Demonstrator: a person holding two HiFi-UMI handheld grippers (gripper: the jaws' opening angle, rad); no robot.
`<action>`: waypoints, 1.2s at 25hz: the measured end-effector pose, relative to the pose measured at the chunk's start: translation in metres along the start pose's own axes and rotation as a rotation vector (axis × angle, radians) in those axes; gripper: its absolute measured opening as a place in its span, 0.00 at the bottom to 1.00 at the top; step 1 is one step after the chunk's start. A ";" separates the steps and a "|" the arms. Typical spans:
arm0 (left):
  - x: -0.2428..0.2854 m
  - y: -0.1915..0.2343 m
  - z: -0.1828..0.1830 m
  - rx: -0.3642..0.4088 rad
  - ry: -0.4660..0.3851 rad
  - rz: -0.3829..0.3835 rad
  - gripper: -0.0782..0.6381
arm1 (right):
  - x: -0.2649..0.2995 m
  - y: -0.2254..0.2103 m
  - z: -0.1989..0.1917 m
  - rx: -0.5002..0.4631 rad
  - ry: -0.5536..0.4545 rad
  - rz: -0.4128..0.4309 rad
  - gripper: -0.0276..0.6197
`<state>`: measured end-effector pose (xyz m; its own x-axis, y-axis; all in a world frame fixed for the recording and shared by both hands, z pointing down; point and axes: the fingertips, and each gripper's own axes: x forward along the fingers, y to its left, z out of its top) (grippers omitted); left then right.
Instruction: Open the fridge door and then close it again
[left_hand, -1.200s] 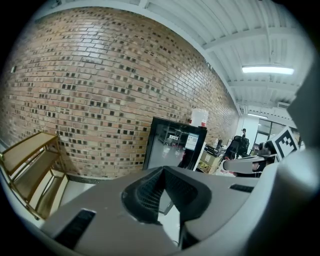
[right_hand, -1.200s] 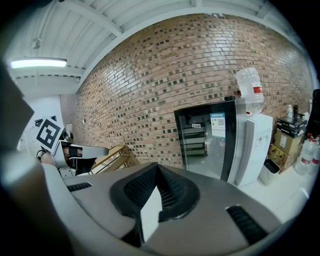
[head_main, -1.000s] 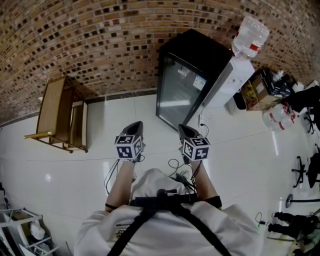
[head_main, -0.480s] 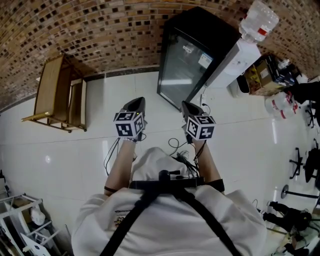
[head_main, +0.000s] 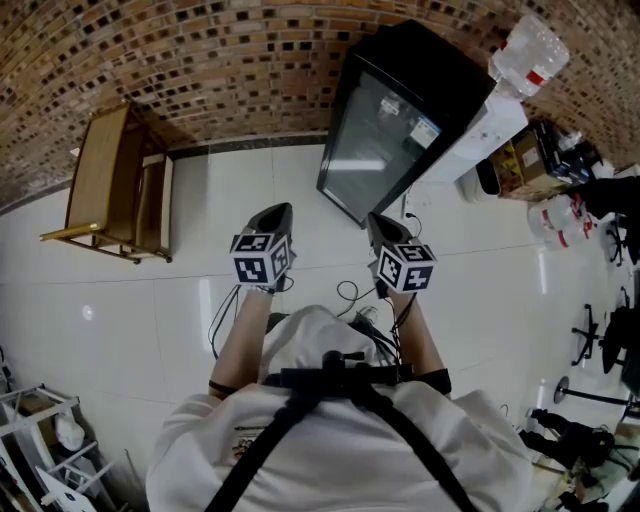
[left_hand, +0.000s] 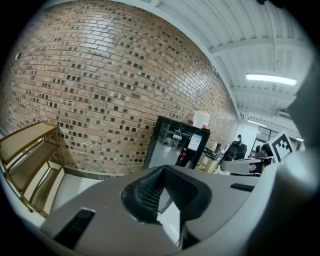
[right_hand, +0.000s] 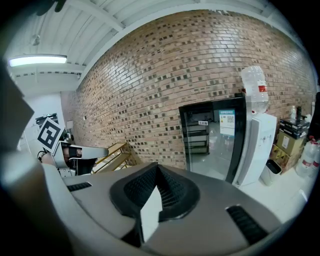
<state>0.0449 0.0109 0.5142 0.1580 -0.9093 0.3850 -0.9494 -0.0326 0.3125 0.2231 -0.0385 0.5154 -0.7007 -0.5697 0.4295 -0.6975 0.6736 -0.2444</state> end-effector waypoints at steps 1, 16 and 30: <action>-0.004 0.011 -0.002 0.001 0.004 0.003 0.11 | 0.005 0.006 -0.003 0.008 -0.002 -0.002 0.05; 0.020 0.147 0.050 0.157 0.126 -0.157 0.11 | 0.081 0.067 -0.021 0.218 -0.069 -0.223 0.06; 0.182 0.157 0.121 0.251 0.164 -0.363 0.11 | 0.149 -0.004 0.021 0.275 -0.105 -0.430 0.06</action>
<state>-0.1084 -0.2093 0.5285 0.5136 -0.7435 0.4282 -0.8579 -0.4542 0.2403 0.1181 -0.1364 0.5622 -0.3439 -0.8214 0.4550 -0.9292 0.2281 -0.2907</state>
